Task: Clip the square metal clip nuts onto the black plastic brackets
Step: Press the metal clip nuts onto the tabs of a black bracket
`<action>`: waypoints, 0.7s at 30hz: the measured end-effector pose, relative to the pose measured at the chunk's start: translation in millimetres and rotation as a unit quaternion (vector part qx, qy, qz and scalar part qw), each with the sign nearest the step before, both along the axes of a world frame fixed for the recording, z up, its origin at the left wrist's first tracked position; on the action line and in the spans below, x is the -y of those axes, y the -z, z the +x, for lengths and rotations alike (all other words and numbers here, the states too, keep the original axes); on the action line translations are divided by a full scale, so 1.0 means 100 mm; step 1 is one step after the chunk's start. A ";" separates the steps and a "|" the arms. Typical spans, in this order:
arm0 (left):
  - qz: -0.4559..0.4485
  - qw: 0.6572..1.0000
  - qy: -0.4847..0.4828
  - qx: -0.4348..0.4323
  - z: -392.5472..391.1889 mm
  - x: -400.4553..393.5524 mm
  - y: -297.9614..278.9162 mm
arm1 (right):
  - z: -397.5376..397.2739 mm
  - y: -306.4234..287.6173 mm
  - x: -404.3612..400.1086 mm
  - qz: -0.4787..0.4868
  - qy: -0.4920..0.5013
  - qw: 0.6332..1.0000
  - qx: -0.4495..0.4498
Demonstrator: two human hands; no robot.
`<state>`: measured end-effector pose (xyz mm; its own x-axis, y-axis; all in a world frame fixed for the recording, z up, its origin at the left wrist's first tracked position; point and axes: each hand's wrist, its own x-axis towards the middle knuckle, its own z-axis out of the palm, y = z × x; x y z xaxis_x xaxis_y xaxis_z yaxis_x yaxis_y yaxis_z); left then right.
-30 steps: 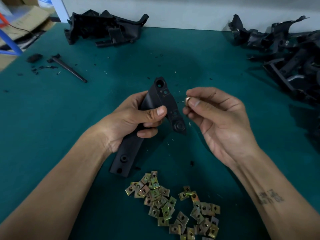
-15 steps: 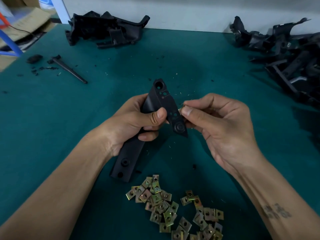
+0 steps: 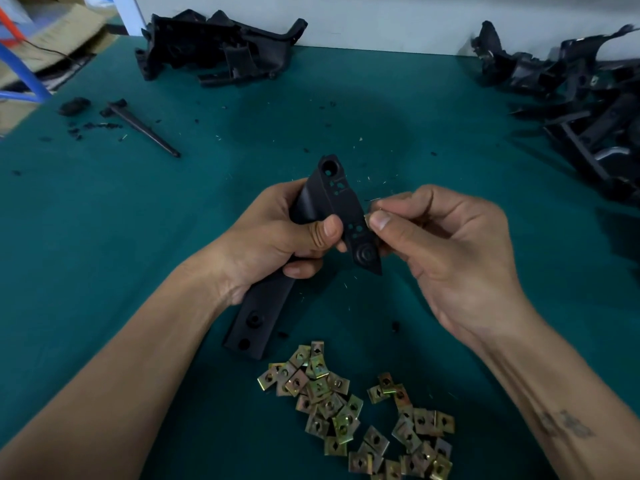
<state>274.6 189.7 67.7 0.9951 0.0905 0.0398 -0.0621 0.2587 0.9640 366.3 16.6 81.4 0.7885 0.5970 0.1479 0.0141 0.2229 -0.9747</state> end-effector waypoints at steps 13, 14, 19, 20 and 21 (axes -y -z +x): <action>0.037 0.999 -0.034 0.012 0.00 0.04 -0.03 | -0.26 0.03 -0.05 0.010 0.050 0.988 0.144; 0.042 0.998 -0.042 0.005 0.01 0.05 -0.04 | -0.28 0.04 -0.05 -0.004 0.042 0.982 0.183; 0.037 0.997 -0.060 -0.008 0.06 0.06 -0.06 | -0.19 0.05 -0.07 0.000 0.063 0.986 0.156; 0.031 0.997 -0.068 -0.012 0.06 0.06 -0.06 | -0.17 0.04 -0.07 0.002 0.060 0.987 0.151; 0.023 0.997 -0.075 -0.016 0.06 0.06 -0.06 | -0.15 0.03 -0.07 0.003 0.059 0.988 0.144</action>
<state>280.2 183.9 74.0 0.9716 0.2363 0.0154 -0.0652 0.2041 0.9768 351.7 23.8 78.3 0.7773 0.5010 0.3806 0.3180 0.2091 -0.9248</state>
